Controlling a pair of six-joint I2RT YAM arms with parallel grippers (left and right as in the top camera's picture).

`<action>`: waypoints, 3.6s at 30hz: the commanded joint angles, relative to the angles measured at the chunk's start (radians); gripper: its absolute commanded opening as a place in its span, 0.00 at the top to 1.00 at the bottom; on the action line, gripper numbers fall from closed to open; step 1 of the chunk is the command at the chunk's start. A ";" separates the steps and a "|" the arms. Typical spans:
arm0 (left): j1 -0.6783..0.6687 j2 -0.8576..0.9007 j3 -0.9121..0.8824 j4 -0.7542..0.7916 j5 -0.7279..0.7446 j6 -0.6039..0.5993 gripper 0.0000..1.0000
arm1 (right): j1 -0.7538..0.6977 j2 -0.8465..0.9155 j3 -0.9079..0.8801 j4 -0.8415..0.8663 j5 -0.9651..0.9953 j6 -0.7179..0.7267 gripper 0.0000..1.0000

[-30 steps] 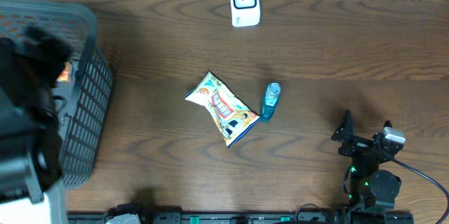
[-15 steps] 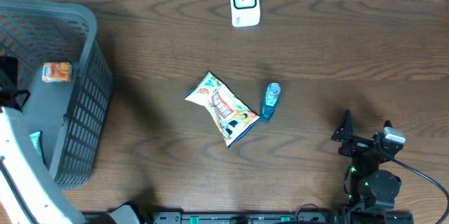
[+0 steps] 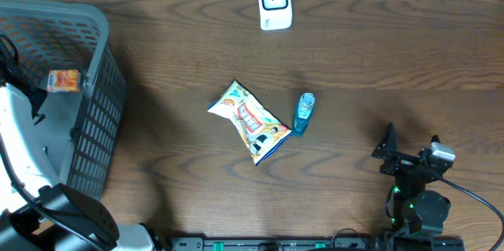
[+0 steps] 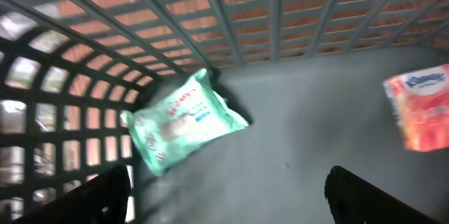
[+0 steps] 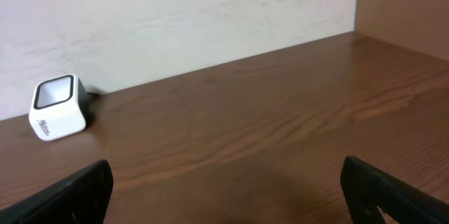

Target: Scan the item barcode

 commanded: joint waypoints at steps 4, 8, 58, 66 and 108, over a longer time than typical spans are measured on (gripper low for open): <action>0.020 -0.007 -0.035 -0.014 -0.137 0.048 0.11 | -0.005 -0.005 -0.001 -0.003 0.002 -0.008 0.01; 0.038 -0.004 -0.102 0.017 -0.136 0.001 0.11 | -0.005 -0.005 -0.001 -0.003 0.002 -0.007 0.01; 0.094 0.204 -0.462 0.431 -0.140 0.056 0.31 | -0.005 -0.005 -0.001 -0.003 0.002 -0.007 0.01; 0.094 0.205 -0.513 0.495 -0.140 0.055 0.67 | -0.005 -0.005 -0.001 -0.003 0.002 -0.008 0.01; -0.059 -0.010 -0.368 0.531 0.223 0.222 0.00 | -0.005 -0.005 -0.001 -0.003 0.002 -0.007 0.01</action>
